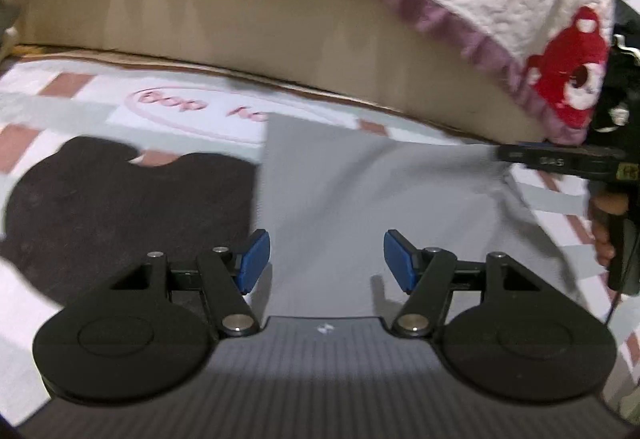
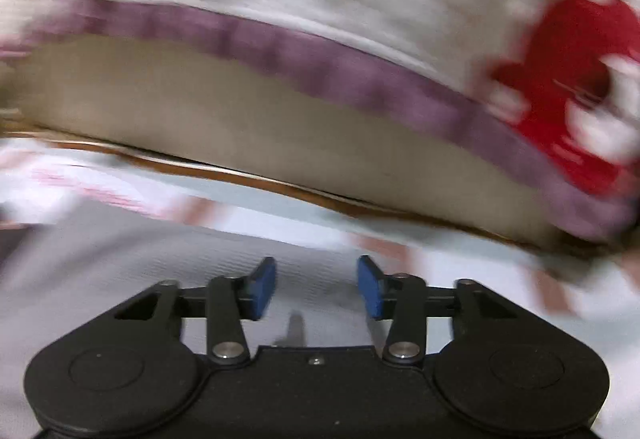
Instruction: Fold clothes
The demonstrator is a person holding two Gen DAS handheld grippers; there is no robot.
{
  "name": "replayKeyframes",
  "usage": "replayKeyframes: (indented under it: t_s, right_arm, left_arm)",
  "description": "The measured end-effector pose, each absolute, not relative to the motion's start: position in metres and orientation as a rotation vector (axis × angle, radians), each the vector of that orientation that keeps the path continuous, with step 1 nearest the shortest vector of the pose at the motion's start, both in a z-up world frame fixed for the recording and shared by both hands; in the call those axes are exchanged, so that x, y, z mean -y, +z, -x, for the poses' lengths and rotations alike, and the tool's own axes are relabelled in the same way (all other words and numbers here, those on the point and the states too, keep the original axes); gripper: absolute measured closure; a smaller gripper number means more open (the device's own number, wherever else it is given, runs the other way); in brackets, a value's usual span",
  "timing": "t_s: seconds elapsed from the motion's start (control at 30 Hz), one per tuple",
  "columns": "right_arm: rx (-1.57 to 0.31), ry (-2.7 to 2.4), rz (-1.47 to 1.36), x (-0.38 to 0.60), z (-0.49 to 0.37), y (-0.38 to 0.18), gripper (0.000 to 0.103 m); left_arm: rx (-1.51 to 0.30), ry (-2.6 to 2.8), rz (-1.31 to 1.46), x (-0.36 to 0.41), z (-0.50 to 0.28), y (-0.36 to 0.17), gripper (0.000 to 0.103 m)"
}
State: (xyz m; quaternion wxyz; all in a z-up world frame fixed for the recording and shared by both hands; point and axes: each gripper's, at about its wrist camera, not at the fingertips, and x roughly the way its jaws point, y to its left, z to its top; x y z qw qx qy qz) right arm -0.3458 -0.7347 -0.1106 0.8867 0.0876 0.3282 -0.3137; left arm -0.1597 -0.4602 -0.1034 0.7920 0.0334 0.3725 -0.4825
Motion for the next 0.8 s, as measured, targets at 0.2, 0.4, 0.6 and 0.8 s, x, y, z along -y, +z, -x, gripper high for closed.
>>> replayKeyframes:
  t_s: [0.2, 0.4, 0.6, 0.8]
  right_arm:
    - [-0.849, -0.45, -0.267, 0.759, 0.3, -0.141, 0.034]
    - [-0.778, -0.7, -0.247, 0.761, 0.317, -0.142, 0.036]
    - [-0.636, -0.627, -0.347, 0.68, 0.387, -0.099, 0.034]
    - [-0.857, -0.587, -0.162, 0.617, 0.413, -0.146, 0.035]
  left_arm:
    - [-0.886, -1.053, -0.159, 0.471, 0.164, -0.123, 0.041]
    - [-0.854, -1.026, -0.219, 0.462, 0.163, -0.121, 0.04]
    - [-0.884, -1.061, -0.184, 0.457, 0.164, -0.112, 0.038]
    - [-0.845, -1.084, -0.308, 0.461, 0.182, -0.114, 0.037]
